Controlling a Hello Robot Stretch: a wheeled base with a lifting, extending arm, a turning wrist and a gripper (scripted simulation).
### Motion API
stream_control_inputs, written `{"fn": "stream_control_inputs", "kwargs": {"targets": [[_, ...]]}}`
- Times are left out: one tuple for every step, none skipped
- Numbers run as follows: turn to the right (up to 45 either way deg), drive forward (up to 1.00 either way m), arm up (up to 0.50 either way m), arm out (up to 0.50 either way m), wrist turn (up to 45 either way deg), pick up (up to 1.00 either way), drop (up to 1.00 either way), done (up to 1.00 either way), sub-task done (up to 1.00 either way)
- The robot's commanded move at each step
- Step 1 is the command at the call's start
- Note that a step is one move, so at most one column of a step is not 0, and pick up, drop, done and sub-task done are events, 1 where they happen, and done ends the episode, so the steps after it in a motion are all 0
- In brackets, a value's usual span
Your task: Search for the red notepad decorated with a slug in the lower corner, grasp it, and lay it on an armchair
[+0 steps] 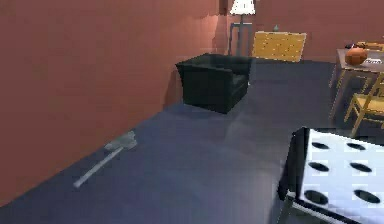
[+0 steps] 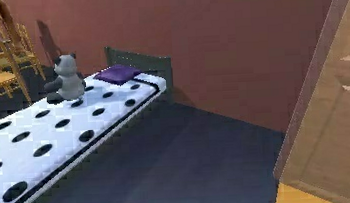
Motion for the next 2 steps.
{"fn": "stream_control_inputs", "kwargs": {"targets": [[0.0,1.00,0.00,0.00,0.0,0.00,0.00,0.00,0.00],[-3.0,0.00,0.00,0.00,0.0,0.00,0.00,0.00,0.00]]}}
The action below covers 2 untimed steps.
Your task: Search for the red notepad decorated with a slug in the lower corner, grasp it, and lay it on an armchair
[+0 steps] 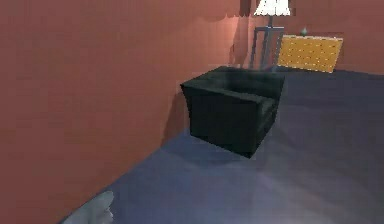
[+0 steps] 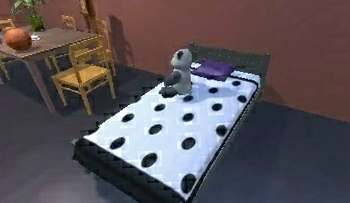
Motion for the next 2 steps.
{"fn": "stream_control_inputs", "kwargs": {"targets": [[0.0,0.35,0.00,0.00,0.0,0.00,0.00,0.00,0.00],[39.0,0.00,0.00,0.00,0.0,0.00,0.00,0.00,0.00]]}}
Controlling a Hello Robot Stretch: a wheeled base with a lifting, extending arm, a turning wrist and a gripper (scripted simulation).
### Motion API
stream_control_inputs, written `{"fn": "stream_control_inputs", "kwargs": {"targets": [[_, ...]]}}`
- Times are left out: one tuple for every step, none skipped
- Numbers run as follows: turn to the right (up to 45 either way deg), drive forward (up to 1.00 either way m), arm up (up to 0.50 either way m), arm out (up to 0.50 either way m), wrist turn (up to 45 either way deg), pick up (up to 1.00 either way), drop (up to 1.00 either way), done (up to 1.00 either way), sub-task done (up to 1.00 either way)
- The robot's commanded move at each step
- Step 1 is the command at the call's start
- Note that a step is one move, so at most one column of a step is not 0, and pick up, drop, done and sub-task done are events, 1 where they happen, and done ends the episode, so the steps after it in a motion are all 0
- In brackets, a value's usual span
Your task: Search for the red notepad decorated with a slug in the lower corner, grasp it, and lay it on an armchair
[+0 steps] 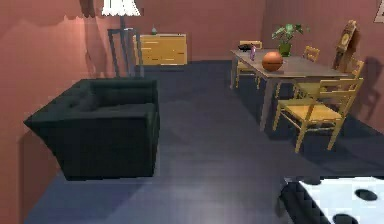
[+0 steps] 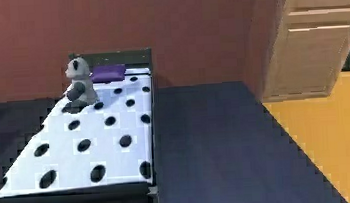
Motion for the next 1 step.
{"fn": "stream_control_inputs", "kwargs": {"targets": [[0.0,1.00,0.00,0.00,0.0,0.00,0.00,0.00,0.00]]}}
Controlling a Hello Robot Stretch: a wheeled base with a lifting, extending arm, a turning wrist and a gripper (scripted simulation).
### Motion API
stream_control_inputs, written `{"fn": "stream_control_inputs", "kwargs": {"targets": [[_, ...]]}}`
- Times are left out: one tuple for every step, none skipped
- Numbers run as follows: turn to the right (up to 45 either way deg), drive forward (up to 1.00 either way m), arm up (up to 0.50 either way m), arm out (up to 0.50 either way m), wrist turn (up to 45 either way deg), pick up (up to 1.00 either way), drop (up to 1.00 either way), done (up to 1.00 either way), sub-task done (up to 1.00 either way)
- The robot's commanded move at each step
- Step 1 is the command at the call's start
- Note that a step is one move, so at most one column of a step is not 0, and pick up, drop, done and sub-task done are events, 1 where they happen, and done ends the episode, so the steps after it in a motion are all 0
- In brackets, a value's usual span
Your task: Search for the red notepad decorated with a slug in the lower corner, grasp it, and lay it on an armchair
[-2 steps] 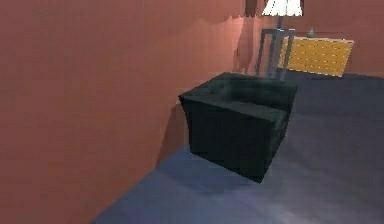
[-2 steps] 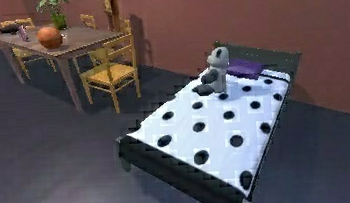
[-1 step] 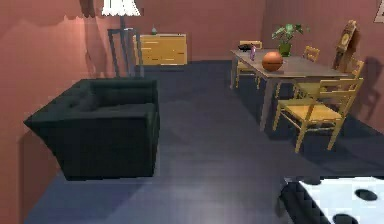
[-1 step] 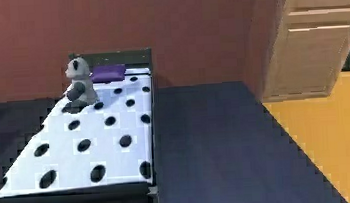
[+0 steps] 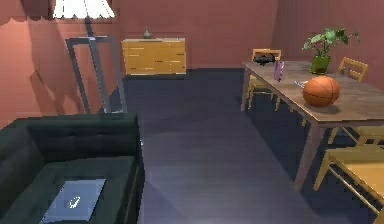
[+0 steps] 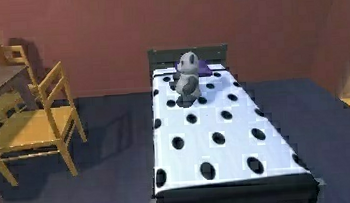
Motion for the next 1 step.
{"fn": "stream_control_inputs", "kwargs": {"targets": [[21.0,0.00,0.00,0.00,0.0,0.00,0.00,0.00,0.00]]}}
